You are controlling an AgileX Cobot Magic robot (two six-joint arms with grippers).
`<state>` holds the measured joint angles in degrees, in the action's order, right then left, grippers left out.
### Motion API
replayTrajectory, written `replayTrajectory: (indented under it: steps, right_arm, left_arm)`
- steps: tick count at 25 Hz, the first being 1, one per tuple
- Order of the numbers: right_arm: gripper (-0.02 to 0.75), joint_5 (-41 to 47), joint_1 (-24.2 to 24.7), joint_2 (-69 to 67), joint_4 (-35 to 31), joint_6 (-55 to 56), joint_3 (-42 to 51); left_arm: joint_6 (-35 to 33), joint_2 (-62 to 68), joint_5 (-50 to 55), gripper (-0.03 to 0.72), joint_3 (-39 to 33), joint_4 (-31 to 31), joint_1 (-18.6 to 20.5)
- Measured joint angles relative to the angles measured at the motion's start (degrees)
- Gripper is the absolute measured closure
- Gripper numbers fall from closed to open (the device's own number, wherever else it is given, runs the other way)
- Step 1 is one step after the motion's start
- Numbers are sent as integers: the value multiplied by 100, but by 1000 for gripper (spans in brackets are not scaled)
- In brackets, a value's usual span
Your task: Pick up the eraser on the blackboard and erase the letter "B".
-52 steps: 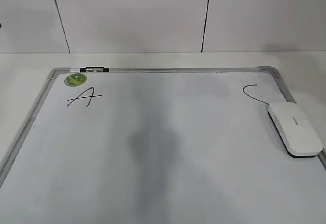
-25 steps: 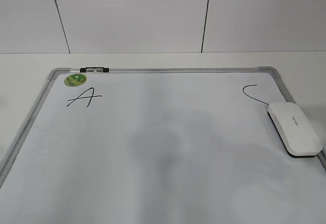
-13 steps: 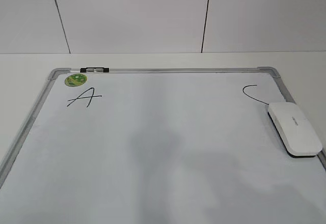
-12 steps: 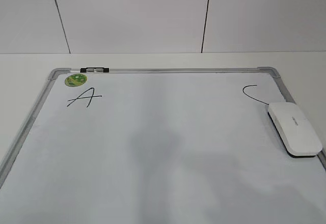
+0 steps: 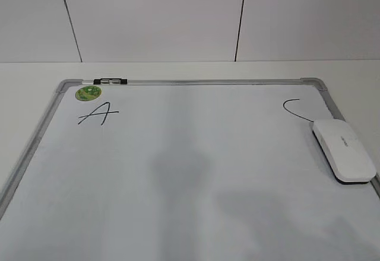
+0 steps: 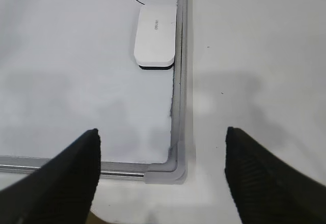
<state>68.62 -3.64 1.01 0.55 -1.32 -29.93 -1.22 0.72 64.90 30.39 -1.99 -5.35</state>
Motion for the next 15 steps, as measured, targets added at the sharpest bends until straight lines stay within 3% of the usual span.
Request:
replayTrajectory:
  steps: [15]
  right_arm:
    - [153, -215, 0, 0, 12, 0, 142]
  left_arm:
    - [0, 0, -130, 453, -40, 0, 0]
